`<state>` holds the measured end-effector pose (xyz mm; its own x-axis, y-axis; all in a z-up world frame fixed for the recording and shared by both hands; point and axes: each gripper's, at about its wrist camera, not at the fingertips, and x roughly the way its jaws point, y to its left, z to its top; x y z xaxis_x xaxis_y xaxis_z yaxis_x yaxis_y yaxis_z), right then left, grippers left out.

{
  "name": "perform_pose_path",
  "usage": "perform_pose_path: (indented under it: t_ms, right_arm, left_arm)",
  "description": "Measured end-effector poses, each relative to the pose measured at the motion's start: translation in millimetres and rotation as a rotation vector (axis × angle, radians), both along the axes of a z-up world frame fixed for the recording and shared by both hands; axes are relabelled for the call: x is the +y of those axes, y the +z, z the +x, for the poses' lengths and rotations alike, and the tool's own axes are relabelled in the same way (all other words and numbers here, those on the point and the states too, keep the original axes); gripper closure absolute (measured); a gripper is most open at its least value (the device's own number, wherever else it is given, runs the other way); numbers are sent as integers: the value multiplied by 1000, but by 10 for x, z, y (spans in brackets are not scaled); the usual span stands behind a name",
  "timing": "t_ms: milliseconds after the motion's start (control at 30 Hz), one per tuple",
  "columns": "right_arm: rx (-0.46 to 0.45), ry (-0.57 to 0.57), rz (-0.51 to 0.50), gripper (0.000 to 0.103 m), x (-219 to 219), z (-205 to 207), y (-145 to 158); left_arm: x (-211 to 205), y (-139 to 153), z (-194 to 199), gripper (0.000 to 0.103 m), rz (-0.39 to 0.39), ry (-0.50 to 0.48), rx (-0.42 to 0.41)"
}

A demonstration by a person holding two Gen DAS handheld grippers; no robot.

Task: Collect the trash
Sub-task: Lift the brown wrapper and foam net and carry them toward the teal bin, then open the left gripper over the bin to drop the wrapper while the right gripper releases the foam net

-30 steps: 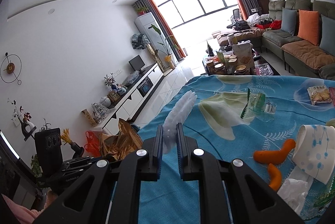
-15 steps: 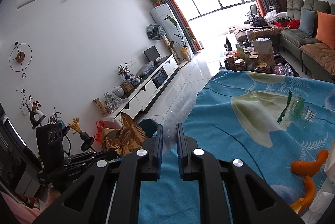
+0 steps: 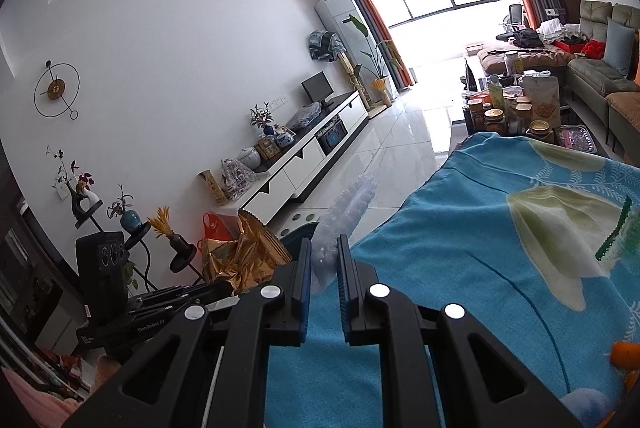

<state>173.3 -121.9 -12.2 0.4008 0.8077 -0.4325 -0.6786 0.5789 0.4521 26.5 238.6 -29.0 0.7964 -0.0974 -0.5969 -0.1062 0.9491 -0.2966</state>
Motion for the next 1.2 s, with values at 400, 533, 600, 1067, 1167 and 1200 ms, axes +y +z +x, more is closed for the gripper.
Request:
perform_pose_path:
  t_ms: [400,533,600,1067,1167,1200]
  right_arm:
    - [18,55,-32,92,423,59,-57]
    - [22,67,-45,92,553,93,-87]
    - [25,74,-52,92,610,109,-102]
    - [53,128,-144,92,1135,162,-308]
    - [71,141,-161,92,1256,171,-363]
    - [76,143,-166,92,1290,180,-380]
  left_arm:
    - [241,-107,-14,89,-15,80,25]
    - [315,-168,-2,89,-22,100,40]
    - [359,-202,12,89,-31,108,48]
    - [504,-501,194,88,-44,177,117]
    - [526,-563,249,88,-47,186,132]
    - [514,-581,270,88,-50,188,138]
